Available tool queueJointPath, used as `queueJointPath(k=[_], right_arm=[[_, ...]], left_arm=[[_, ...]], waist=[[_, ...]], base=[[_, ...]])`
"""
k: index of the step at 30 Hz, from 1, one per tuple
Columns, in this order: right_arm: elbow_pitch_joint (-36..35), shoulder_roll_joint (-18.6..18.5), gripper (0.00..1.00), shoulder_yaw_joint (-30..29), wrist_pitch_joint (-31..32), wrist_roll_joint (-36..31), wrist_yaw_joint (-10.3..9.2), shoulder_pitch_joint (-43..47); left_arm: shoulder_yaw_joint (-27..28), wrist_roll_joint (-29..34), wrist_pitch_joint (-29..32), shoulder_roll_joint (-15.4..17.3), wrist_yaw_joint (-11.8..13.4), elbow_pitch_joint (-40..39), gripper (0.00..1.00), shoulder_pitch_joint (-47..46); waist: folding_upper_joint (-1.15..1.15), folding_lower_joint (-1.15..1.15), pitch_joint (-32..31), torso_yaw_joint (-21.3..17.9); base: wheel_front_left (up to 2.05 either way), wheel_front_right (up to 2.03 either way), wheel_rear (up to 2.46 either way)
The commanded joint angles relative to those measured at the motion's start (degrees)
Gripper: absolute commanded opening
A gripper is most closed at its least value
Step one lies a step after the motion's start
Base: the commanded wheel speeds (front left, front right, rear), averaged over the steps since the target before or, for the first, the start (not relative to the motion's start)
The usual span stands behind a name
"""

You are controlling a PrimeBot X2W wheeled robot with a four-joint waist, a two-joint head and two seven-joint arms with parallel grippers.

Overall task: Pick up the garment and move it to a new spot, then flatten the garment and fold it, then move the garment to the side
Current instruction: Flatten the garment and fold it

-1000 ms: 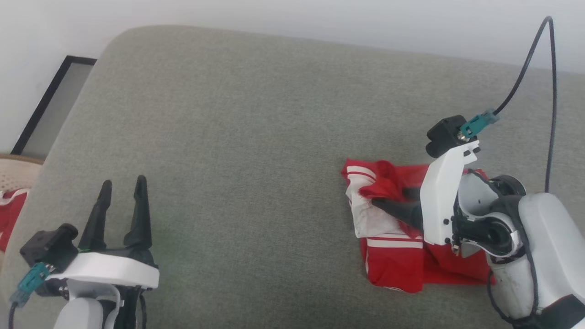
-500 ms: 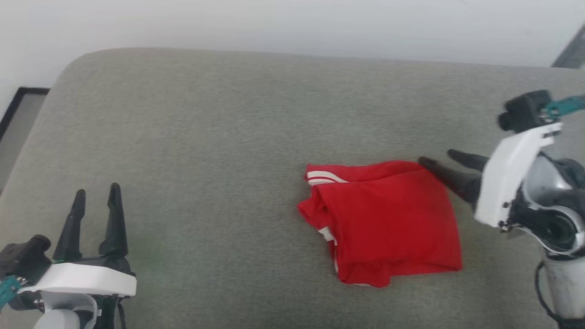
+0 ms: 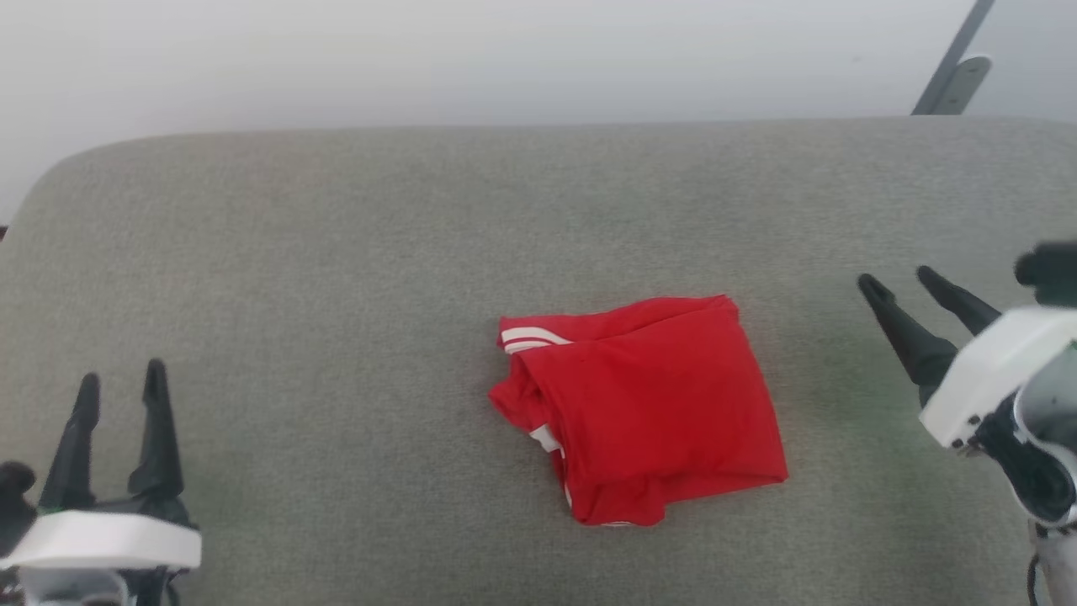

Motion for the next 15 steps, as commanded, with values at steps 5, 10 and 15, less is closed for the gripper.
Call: queueJointPath(k=[5,10,15], right_arm=[[4.86,-2.11,1.00,2.06,-14.31,-3.63,-0.03,2.45],[9.90,-3.32,1.00,2.90,-25.91,-6.58,-0.03,3.22],[14.10,-3.36,1.00,3.64,-33.18,-7.84,-0.03,3.67]], left_arm=[[1.28,0.80,-0.25,0.96,-0.14,-0.38,1.00,2.53],[1.00,1.18,-0.25,1.94,-0.14,-0.48,1.00,4.81],[1.89,1.61,-0.25,1.82,-0.14,-0.46,1.00,6.77]], waist=[[0.00,0.00,-1.72,-1.76],[0.00,0.00,-2.91,-2.15],[0.00,0.00,-3.98,-2.12]], base=[[0.00,0.00,0.00],[0.00,0.00,0.00],[0.00,0.00,0.00]])
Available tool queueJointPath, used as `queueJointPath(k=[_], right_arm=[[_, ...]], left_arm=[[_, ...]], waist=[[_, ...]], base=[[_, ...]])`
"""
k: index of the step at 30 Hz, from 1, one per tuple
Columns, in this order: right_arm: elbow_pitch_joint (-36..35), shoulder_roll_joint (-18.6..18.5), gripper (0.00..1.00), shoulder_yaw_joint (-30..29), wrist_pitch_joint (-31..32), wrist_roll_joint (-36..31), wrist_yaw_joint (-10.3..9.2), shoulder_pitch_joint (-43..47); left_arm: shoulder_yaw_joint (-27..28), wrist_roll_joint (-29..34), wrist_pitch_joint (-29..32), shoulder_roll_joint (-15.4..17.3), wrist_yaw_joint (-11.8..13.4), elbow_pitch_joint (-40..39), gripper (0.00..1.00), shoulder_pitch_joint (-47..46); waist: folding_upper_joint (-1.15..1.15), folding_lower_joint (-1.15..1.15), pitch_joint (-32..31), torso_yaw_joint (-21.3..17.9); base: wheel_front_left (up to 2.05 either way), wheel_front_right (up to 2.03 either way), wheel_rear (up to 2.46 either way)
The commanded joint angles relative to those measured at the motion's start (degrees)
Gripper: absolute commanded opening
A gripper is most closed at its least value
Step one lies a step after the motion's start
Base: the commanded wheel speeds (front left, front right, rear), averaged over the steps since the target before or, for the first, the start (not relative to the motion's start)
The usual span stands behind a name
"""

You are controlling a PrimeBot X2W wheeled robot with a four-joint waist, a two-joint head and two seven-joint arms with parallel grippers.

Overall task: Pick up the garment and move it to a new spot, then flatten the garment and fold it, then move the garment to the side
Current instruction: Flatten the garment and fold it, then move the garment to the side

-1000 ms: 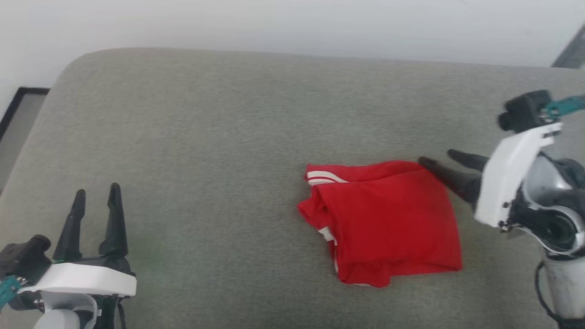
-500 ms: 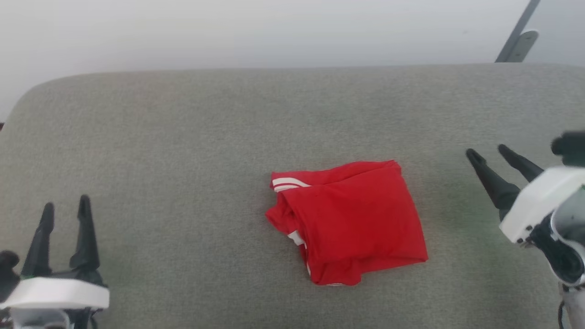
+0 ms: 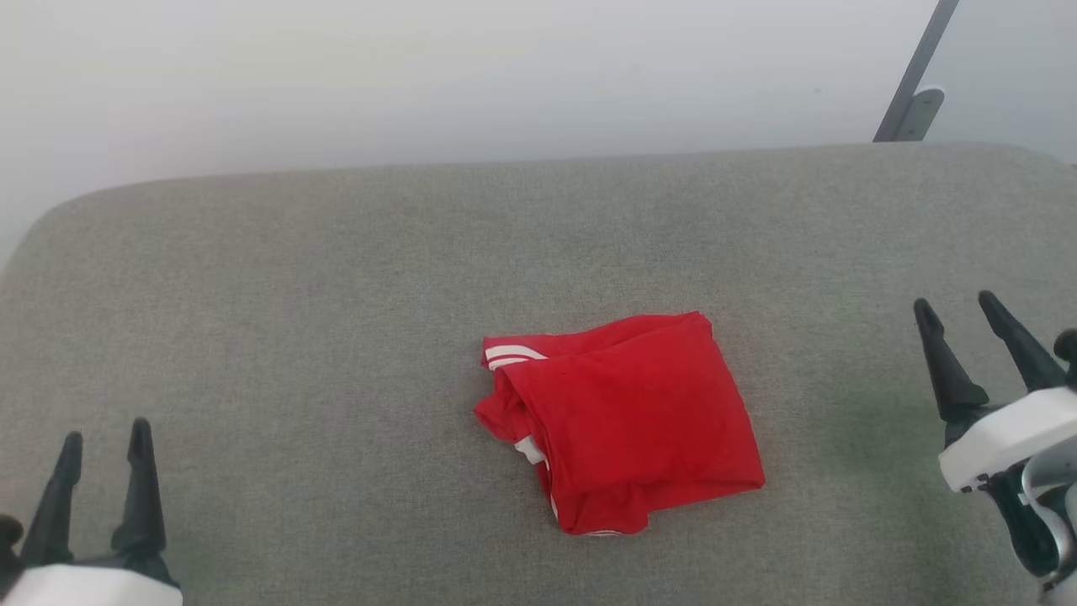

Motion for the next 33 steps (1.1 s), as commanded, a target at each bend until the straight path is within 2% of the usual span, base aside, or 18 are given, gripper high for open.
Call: queueJointPath(k=[1,15,27,33], right_arm=[[0.53,0.00,1.00,0.09,-0.92,-0.17,-0.03,0.38],[5.46,1.05,1.00,-1.65,-6.11,-0.23,-0.03,3.16],[5.24,2.12,1.00,-2.64,-6.58,-1.07,-0.03,4.60],[5.47,2.09,1.00,-1.37,-5.55,0.05,-0.03,4.42]], left_arm=[[-0.02,0.26,-0.25,0.05,-0.14,0.19,1.00,0.99],[0.20,-1.00,-0.25,0.37,-0.14,-1.13,1.00,5.24],[0.35,-1.02,-0.25,0.14,-0.14,-2.09,1.00,5.80],[0.27,-0.92,-0.25,-0.16,-0.14,-2.51,1.00,5.45]], waist=[[0.00,0.00,-0.24,0.06],[0.00,0.00,-2.00,1.70],[0.00,0.00,-2.23,2.60],[0.00,0.00,-1.80,2.97]], base=[[0.00,0.00,0.00],[0.00,0.00,0.00],[0.00,0.00,0.00],[0.00,0.00,0.00]])
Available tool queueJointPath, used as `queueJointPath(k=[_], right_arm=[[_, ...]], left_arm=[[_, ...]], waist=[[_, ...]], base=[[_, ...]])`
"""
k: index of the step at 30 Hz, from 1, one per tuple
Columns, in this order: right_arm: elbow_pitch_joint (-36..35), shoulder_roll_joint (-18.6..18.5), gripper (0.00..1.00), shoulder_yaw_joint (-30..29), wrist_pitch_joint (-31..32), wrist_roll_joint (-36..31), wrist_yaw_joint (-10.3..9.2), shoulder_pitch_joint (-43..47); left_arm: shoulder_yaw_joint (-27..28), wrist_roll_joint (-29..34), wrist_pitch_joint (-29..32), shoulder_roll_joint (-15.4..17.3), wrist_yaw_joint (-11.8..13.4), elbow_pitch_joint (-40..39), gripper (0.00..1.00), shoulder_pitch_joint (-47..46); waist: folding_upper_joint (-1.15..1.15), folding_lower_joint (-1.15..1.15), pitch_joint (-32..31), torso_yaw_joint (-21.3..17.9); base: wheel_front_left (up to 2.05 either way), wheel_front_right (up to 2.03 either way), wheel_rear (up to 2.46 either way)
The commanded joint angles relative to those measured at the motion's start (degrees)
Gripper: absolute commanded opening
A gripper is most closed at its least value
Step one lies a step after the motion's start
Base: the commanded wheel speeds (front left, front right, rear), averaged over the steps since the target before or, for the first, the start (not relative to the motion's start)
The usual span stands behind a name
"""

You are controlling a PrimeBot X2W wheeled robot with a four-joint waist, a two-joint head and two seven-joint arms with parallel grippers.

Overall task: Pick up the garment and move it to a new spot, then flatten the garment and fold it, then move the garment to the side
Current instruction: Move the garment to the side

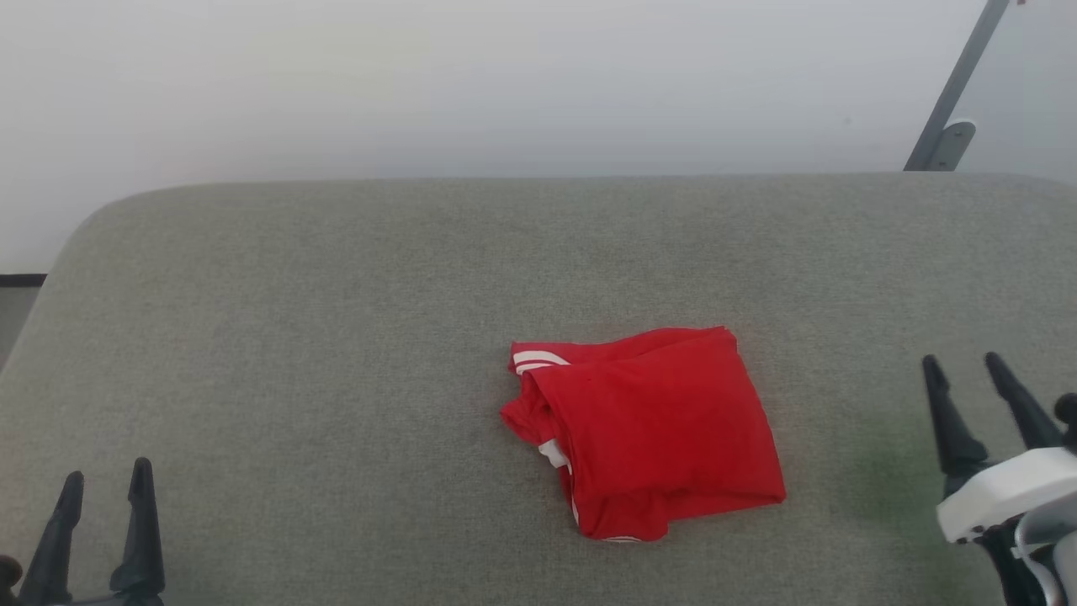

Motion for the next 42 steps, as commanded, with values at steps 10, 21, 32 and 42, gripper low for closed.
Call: queueJointPath(k=[10,21,32,42], right_arm=[[-3.33,-1.30,1.00,8.26,9.99,4.63,-0.03,-2.44],[-8.91,-7.97,1.00,15.88,35.51,12.36,-0.04,-8.71],[-6.61,-9.66,1.00,16.85,61.92,17.69,-0.03,-13.55],[-6.87,-8.57,0.00,16.46,70.03,17.70,-0.02,-13.77]], left_arm=[[-1.07,0.62,-0.25,-1.17,-0.14,-0.68,1.00,-1.52],[-4.22,1.24,-0.25,-3.70,-0.15,-0.24,1.00,-4.43],[-8.41,1.14,-0.25,-4.80,-0.15,1.47,1.00,-9.12],[-9.87,0.83,-0.25,-5.10,-0.15,2.11,1.00,-11.70]], waist=[[0.00,0.00,1.85,2.45],[0.00,0.00,6.38,6.55],[0.00,0.00,11.00,10.99],[0.00,0.00,12.82,11.94]], base=[[0.00,0.00,0.00],[0.00,0.00,0.00],[0.00,0.00,0.00],[0.00,0.00,0.00]])
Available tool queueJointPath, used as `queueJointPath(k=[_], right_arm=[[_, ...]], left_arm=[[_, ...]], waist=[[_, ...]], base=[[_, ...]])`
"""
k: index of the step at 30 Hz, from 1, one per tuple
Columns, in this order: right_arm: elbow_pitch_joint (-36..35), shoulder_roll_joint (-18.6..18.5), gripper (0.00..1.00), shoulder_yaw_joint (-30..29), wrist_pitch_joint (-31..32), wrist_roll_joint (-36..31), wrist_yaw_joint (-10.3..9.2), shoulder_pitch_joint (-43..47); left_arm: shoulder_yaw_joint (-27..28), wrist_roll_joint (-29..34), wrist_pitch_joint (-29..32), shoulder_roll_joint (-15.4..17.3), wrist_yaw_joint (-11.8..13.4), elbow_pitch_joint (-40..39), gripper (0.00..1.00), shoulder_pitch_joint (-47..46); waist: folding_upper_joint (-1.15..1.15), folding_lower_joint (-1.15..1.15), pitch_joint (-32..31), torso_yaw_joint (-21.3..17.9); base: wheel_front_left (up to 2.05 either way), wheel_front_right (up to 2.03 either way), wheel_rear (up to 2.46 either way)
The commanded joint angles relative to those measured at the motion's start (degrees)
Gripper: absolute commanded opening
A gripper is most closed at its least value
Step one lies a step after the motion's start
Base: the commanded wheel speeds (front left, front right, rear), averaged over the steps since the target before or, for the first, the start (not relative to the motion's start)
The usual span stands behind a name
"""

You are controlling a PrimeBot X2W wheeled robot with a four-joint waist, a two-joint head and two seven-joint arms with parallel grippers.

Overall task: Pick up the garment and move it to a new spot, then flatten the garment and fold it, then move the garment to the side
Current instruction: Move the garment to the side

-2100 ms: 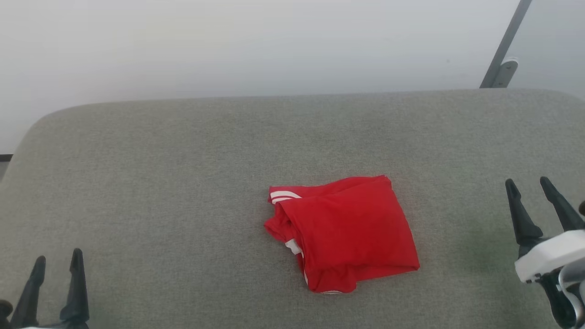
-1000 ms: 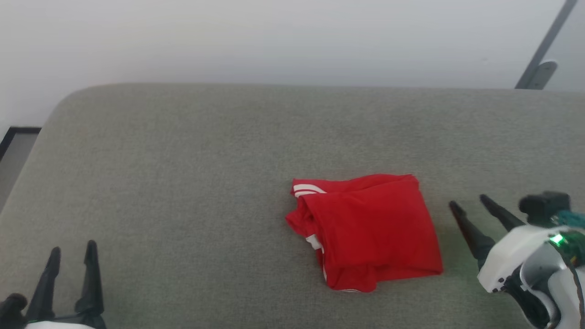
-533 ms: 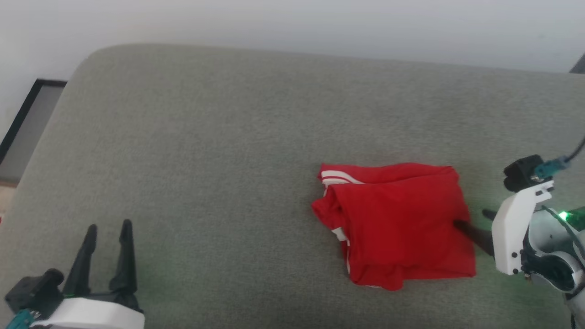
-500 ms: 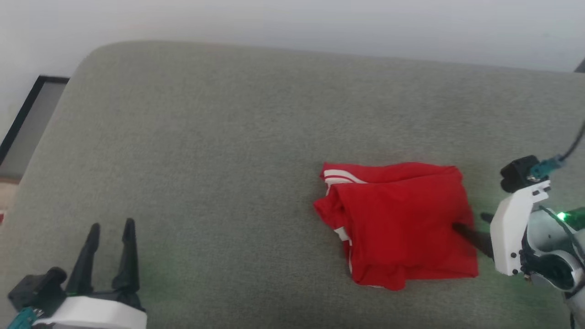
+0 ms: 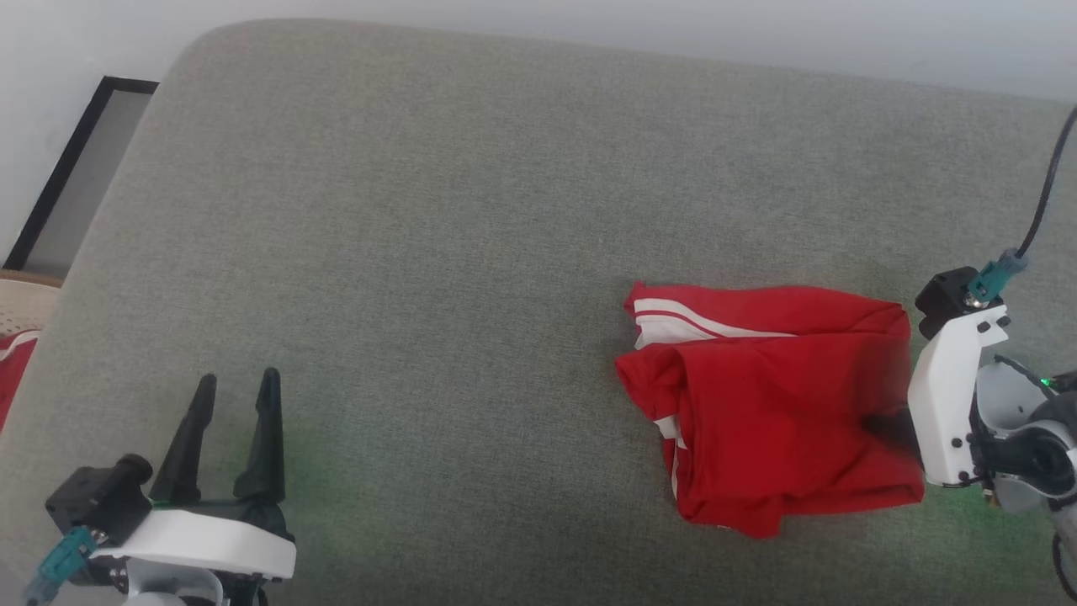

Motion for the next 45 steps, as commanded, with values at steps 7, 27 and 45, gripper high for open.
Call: queueJointPath(k=[7,27,45], right_arm=[[-1.48,0.22,0.00,-3.33,0.49,-1.44,-0.06,-1.33],[4.77,-7.61,0.00,-14.23,-5.07,-5.06,-0.05,-12.31],[20.99,-17.65,0.00,-16.01,-21.78,-16.02,-0.05,-24.55]], left_arm=[[-0.27,0.86,-0.25,0.78,-0.15,-1.33,1.00,-2.41],[-5.62,2.13,-0.25,2.64,-0.15,-3.82,1.00,-11.84],[-9.71,3.36,-0.25,4.53,-0.15,-4.70,1.00,-20.18]], waist=[[0.00,0.00,0.65,-1.72],[0.00,0.00,7.90,-12.04],[0.00,0.00,16.31,-17.81]], base=[[0.00,0.00,0.00],[0.00,0.00,0.00],[0.00,0.00,0.00]])
